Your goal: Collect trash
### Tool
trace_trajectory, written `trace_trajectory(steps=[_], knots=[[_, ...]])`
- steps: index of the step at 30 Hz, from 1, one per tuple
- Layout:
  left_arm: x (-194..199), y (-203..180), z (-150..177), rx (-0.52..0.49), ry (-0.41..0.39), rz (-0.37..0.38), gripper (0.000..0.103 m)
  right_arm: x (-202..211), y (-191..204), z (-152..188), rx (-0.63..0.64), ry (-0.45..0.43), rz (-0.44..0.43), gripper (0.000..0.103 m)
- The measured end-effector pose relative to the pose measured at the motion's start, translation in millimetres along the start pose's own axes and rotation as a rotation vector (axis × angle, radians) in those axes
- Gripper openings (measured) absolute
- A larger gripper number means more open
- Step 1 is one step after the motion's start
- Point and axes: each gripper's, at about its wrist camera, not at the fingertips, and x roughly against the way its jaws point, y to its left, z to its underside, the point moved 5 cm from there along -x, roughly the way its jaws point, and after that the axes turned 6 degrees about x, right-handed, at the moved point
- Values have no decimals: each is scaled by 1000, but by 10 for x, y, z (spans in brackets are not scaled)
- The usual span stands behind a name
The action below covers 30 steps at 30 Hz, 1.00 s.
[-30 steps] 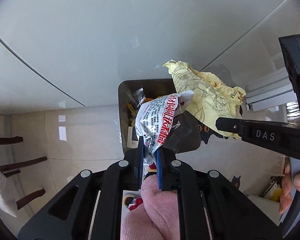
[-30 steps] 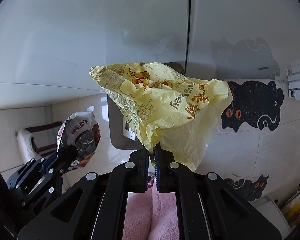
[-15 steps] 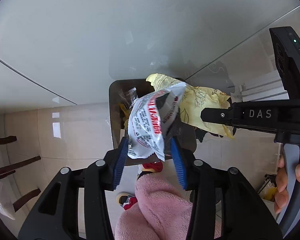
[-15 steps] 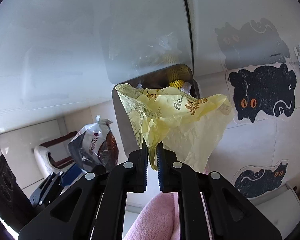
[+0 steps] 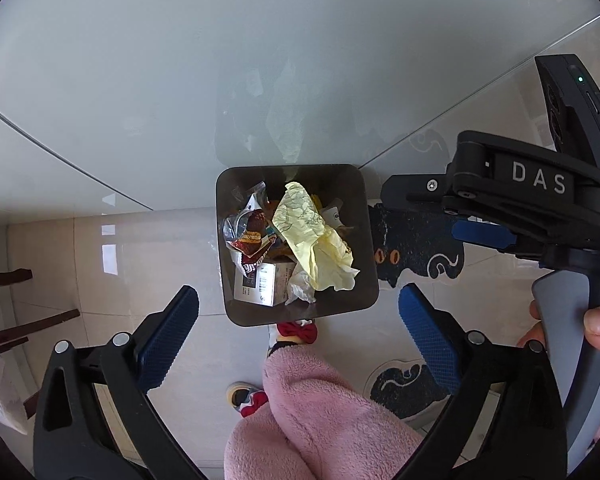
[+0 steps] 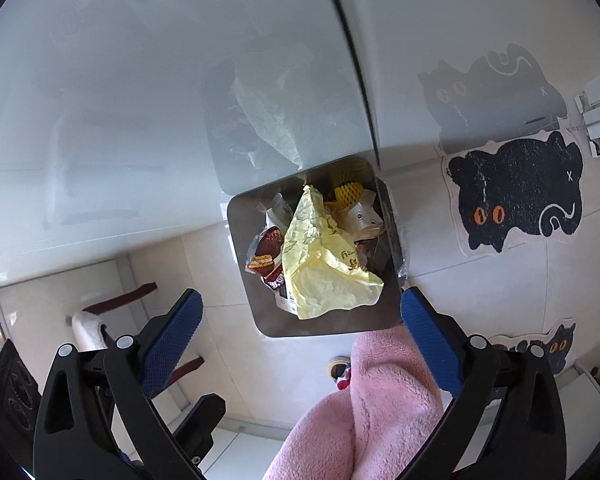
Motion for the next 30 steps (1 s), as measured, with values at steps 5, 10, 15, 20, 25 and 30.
trace_trajectory(steps=[5, 10, 15, 20, 25, 30], knots=[[257, -37, 33, -7, -31, -8, 95, 292, -41, 64, 7, -39, 27, 100], [670, -116, 66, -27, -79, -15, 95, 751, 31, 184, 49, -92, 69, 100], [1256, -223, 76, -41, -153, -27, 95, 1292, 144, 355, 103, -160, 107, 100], [1865, -325, 53, -68, -251, -59, 95, 1950, 294, 475, 161, -284, 156, 100], [2565, -403, -12, -47, -381, -72, 95, 2704, 498, 570, 222, -451, 188, 100], [3279, -538, -80, -55, -532, -72, 95, 3467, 761, 694, 304, -628, 243, 100]])
